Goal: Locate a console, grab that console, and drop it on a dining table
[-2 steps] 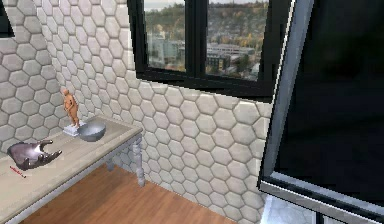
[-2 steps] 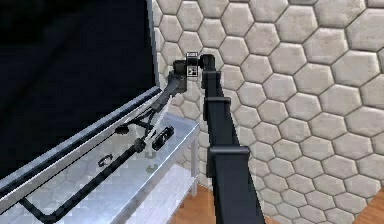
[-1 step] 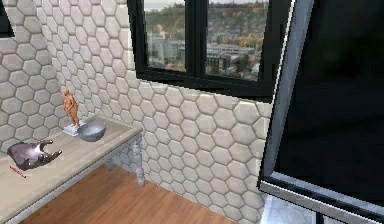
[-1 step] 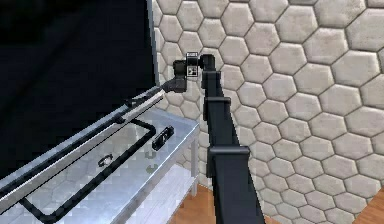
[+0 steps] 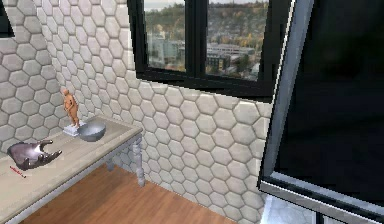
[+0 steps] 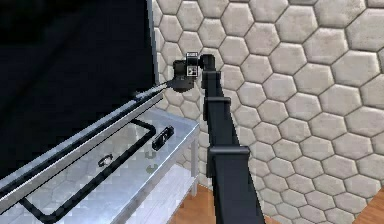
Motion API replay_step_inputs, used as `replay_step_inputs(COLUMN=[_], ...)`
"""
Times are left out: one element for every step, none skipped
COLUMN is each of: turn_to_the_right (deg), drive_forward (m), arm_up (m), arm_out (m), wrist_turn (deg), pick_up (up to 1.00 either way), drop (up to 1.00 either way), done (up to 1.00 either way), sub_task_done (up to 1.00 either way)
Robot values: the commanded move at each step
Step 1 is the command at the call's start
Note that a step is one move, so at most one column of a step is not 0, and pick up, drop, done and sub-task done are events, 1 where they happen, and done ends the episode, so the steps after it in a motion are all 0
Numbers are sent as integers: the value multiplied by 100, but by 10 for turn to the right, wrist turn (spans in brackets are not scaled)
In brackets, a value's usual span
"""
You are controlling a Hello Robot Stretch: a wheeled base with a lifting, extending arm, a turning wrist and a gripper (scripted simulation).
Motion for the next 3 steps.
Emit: replay_step_inputs(turn_to_the_right=[0, 0, 0], drive_forward=[0, 0, 0], arm_up=[-30, 0, 10], arm_out=[0, 0, 0], wrist_turn=[0, 0, 0], pick_up=[0, 100, 0], drop=[0, 0, 0], done=[0, 0, 0], sub_task_done=[0, 0, 0])
